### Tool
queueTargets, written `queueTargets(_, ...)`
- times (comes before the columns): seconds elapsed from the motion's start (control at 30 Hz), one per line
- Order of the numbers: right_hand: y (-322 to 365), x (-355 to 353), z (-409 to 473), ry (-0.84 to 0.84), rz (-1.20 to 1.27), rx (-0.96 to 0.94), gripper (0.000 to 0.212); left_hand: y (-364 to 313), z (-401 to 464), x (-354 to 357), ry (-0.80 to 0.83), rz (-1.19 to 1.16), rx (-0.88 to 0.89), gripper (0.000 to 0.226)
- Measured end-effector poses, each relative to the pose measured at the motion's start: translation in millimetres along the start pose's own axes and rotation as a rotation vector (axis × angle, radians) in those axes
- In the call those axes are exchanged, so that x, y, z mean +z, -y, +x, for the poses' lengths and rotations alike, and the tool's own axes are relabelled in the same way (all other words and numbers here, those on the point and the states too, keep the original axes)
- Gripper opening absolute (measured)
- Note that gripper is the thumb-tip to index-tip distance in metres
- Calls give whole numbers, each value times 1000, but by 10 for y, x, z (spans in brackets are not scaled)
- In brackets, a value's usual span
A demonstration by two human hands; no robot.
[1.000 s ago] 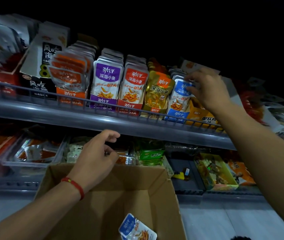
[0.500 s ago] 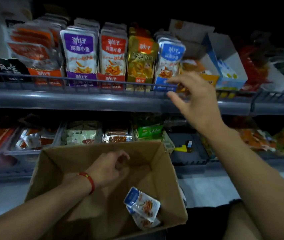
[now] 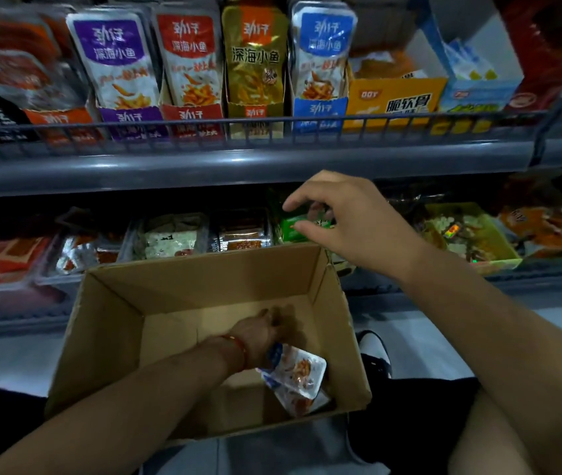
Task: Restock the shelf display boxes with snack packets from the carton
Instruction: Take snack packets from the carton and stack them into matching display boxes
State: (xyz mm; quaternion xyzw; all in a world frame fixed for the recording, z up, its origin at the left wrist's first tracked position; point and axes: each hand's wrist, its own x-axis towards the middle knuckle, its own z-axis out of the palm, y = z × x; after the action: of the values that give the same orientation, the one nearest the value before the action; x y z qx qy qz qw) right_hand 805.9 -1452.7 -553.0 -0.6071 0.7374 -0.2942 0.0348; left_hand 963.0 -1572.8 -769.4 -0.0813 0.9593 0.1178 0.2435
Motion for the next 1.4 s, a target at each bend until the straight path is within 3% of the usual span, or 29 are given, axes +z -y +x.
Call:
queueTargets(0.07, -21, 25, -7, 61, 0, 19, 24, 44, 39, -8, 26, -52, -39, 63)
queueTargets(0.13, -57, 36, -15, 172, -3, 52, 24, 81, -48, -155, 31, -235, -51, 40)
queueTargets(0.2, -80, 52, -30, 320, 22, 79, 22, 113, -200, -380, -59, -409, 9, 24)
queueTargets(0.3, -79, 159, -65, 535, 36, 129, 24, 171, -498, -755, -214, -627, 32, 19)
queueTargets(0.4, -64, 333, -75, 604, 14, 169, 34, 188, -766, -1168, -388, -837, 87, 20)
queueTargets(0.57, 34, 339, 7, 398, 276, 244, 8, 131, -1063, -1482, -743, -1331, 19, 18)
queueTargets(0.7, 107, 299, 15, 312, 457, 329, 9, 50, -1205, -1481, -722, -1522, -12, 18)
queueTargets(0.83, 173, 306, 7, 293, 450, 356, 13, 64, -1290, -1502, -765, -1431, -34, 16)
queueTargets(0.93, 289, 270, 28, 131, 355, 285, 25, 68, -1351, -1547, -825, -1275, -19, 11)
queueTargets(1.03, 450, 222, 61, 18, 363, 207, 21, 55, -1401, -1578, -846, -1134, 47, 12)
queueTargets(1.13, 519, 148, 80, -12, 243, 168, 13, 56, -1420, -1590, -881, -1151, 71, 18)
queueTargets(1.27, 438, -304, 207, -269, 63, 157, 12, 150, -1449, -1644, -992, -1233, -24, 20)
queueTargets(1.4, 353, -962, 508, -600, -120, 66, 10, 248, -1477, -1654, -977, -1292, -108, 21)
